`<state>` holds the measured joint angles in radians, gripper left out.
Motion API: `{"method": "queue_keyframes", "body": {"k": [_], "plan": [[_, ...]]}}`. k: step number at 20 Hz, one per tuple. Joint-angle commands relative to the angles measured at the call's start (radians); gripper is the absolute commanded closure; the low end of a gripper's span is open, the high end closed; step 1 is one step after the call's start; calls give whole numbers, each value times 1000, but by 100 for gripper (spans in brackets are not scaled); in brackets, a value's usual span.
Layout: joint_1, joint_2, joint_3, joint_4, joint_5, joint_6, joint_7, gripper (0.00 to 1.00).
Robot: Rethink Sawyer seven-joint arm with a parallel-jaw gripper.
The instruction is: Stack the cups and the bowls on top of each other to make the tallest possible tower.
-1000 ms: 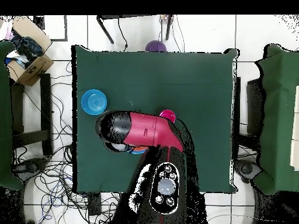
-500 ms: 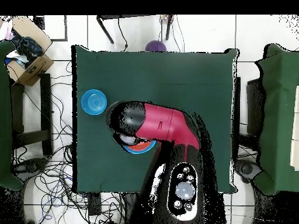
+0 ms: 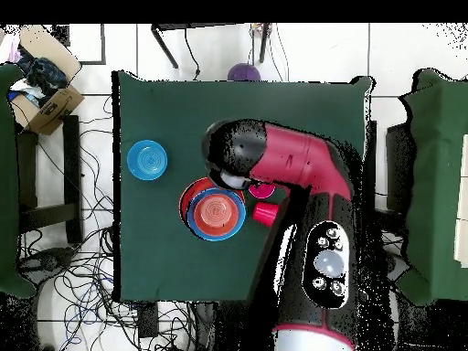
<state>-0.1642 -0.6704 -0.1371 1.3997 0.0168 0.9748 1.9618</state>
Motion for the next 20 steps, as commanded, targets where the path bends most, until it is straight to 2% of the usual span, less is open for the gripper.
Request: {"method": "queue_keyframes", "body": {"k": [1,6,15,20], "plan": [[-31,178,96,-220,-94,-10,-53,0],[-41,233,100,-314,-91,25,-45,0],[-56,267,112,-394,-63,75,-71,0],[-65,310,114,-502,-59,122,-79,0]]}}
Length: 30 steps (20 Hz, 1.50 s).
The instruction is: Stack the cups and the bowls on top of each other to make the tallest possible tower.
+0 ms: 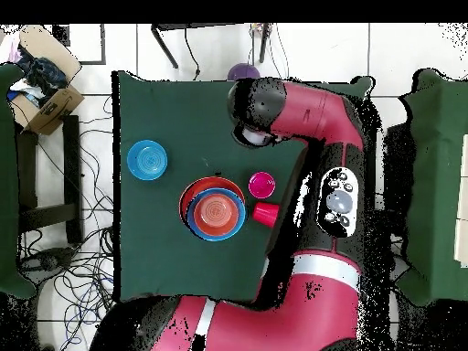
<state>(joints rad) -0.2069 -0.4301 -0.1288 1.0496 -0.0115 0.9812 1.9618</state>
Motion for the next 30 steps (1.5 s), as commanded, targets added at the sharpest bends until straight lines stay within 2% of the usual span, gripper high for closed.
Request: {"method": "queue_keyframes", "body": {"k": [1,5,8,15,22,30], "plan": [[-23,82,105,-181,-31,132,-79,0],[-34,112,95,-266,-35,216,-98,0],[-35,125,72,-285,-35,291,-74,0],[-23,166,52,-265,-27,262,20,0],[21,147,34,-148,20,168,184,0],[72,124,0,-32,63,85,268,0]]}}
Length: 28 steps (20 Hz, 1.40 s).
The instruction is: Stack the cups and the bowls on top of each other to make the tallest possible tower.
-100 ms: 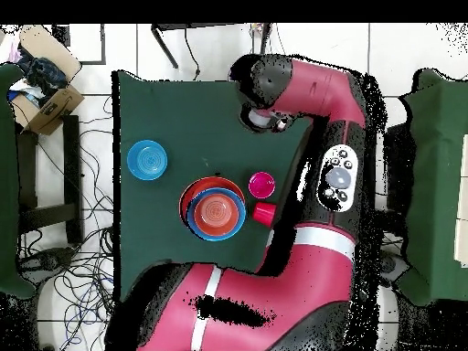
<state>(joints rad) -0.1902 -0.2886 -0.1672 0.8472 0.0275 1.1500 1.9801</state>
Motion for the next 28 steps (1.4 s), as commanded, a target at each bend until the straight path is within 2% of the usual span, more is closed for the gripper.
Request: {"method": "queue_keyframes", "body": {"k": [1,9,12,14,22,25,28], "plan": [[63,-22,32,185,29,-91,260,0],[110,-30,-33,257,54,-99,349,0],[130,-21,-74,267,42,-87,391,0],[134,-23,-90,285,28,-95,384,0],[118,-17,-167,293,22,-142,440,0],[105,-14,-170,295,42,-135,438,0],[94,-13,-163,321,63,-185,437,0]]}}
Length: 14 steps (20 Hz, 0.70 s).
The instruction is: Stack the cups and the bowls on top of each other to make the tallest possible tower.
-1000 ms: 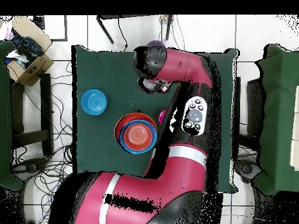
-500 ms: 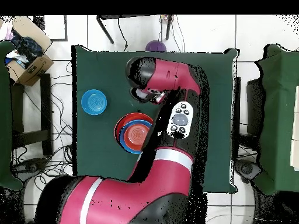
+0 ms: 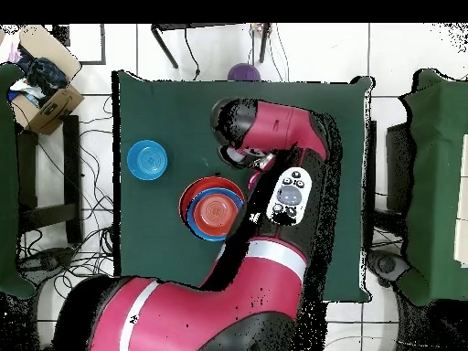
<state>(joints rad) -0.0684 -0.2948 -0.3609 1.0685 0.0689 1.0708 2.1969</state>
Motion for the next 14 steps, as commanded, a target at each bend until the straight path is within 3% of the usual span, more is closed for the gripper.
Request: {"method": "queue_keyframes", "body": {"k": [1,14], "plan": [[-29,-4,32,104,26,-121,222,0],[-3,40,37,94,102,-185,259,0]]}}
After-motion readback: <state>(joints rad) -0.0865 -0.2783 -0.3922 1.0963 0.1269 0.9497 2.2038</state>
